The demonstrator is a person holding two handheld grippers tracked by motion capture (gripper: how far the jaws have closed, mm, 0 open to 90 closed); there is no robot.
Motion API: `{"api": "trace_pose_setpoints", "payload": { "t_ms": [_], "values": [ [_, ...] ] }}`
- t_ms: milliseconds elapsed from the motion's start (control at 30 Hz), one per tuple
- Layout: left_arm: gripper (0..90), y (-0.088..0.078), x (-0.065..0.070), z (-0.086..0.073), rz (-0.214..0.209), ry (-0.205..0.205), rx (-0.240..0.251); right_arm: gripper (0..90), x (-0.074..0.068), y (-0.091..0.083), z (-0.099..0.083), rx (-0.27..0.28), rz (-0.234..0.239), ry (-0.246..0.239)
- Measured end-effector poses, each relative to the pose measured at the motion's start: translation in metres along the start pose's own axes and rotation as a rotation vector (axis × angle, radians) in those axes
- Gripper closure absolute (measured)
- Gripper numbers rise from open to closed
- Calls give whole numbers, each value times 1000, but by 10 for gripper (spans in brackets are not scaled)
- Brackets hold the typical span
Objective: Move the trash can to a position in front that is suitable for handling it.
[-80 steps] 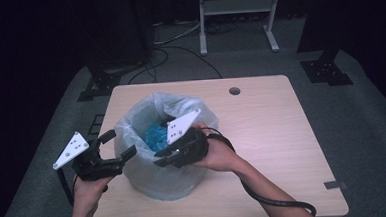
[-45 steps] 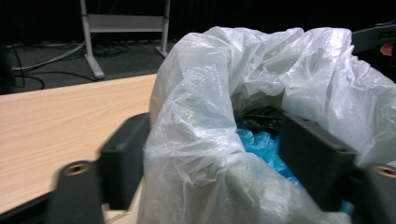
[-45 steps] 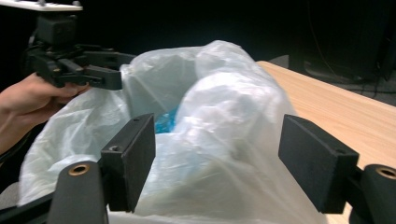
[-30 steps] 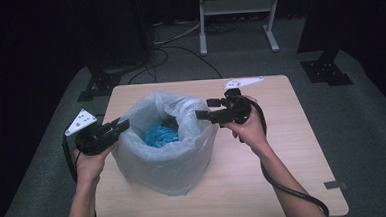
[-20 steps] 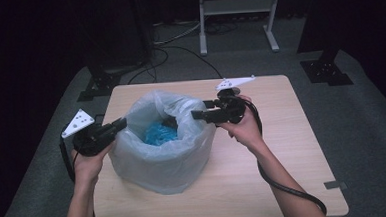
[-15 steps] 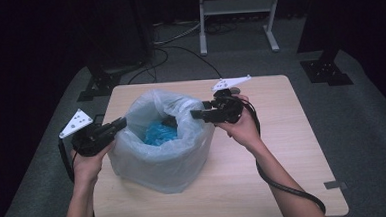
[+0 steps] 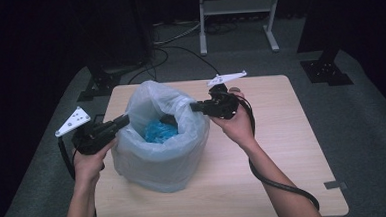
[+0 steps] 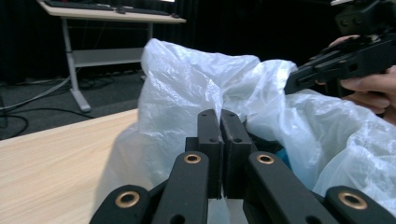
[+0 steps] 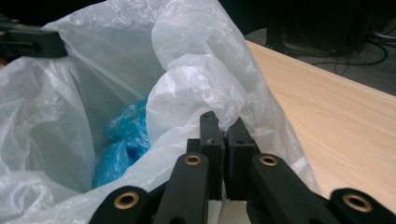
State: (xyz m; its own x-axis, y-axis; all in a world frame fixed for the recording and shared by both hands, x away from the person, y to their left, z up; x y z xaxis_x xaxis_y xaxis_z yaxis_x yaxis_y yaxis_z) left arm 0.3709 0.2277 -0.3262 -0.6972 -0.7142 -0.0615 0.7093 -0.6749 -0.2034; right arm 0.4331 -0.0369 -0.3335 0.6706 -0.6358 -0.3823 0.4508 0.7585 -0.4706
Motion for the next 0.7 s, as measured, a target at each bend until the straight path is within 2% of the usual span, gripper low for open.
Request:
{"api": "trace_pose_setpoints", "payload": {
  "t_ms": [167, 300, 700],
  "values": [
    [887, 3, 5, 4, -32, -10, 17, 895, -3, 2, 3, 8, 16, 27],
    [888, 9, 14, 9, -67, -12, 31, 900, -14, 4, 4, 4, 70, 55],
    [888, 28, 40, 23, -159, 8, 48, 900, -51, 7, 9, -6, 148, 12]
  ]
}}
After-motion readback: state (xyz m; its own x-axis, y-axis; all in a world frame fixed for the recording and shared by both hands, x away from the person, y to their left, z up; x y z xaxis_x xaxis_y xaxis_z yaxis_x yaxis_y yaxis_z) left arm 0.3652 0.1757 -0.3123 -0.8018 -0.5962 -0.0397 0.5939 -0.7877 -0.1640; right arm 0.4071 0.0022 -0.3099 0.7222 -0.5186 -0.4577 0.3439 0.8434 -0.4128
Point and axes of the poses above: each handheld gripper's, and its own axes: y roughly forward along the jaws, z roughly out of its top, x roughly to its right, the point moved 7 cm from there along y, roughly forward along the jaws, and after that the axes turned 11 degrees about y, right-handed, at the moved point
